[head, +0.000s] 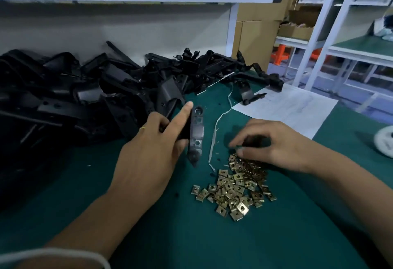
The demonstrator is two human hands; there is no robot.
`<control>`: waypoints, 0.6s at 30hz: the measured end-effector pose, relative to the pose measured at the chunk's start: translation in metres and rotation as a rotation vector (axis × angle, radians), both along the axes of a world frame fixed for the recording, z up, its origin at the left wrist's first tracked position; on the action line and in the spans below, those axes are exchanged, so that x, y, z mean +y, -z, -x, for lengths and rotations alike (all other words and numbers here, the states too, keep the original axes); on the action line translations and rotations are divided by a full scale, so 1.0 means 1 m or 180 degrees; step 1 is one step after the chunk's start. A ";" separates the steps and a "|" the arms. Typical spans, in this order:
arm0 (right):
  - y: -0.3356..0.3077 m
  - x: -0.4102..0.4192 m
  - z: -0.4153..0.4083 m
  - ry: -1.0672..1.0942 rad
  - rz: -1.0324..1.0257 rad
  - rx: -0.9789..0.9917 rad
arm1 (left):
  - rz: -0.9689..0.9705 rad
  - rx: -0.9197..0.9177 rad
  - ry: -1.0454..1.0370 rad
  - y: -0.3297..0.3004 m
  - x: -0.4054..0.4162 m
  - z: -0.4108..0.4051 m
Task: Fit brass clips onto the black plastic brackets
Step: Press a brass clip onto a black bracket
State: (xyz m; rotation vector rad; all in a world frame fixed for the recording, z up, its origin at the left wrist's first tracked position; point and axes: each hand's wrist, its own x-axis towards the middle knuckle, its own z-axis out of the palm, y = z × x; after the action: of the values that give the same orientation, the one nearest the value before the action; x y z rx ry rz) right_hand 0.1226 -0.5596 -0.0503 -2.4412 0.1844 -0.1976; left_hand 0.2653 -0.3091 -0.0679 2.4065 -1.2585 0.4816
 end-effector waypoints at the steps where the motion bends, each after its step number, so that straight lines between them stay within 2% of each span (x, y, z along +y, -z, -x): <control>1: 0.000 0.003 0.001 -0.0047 0.0046 0.0055 | -0.0039 0.0036 0.0035 0.002 0.000 0.001; 8: -0.002 0.012 0.002 -0.0294 0.0327 0.0214 | -0.0283 0.0120 0.0161 0.010 -0.004 -0.001; 12: 0.001 0.017 0.001 -0.0403 0.0215 0.0219 | -0.0271 0.0162 0.0213 0.012 -0.003 -0.002; 15: 0.001 0.018 -0.001 -0.0298 -0.0327 -0.0189 | -0.0215 0.0142 0.0238 0.013 -0.004 -0.003; 18: 0.001 0.023 -0.005 -0.0265 -0.1176 -0.0854 | -0.0181 0.0072 0.0231 0.012 -0.003 -0.003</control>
State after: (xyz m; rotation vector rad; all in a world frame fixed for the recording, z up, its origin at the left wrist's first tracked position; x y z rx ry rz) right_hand 0.1278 -0.5364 -0.0510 -2.0276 -0.0016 -0.4124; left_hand 0.2684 -0.3125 -0.0803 2.3959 -1.3616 0.4015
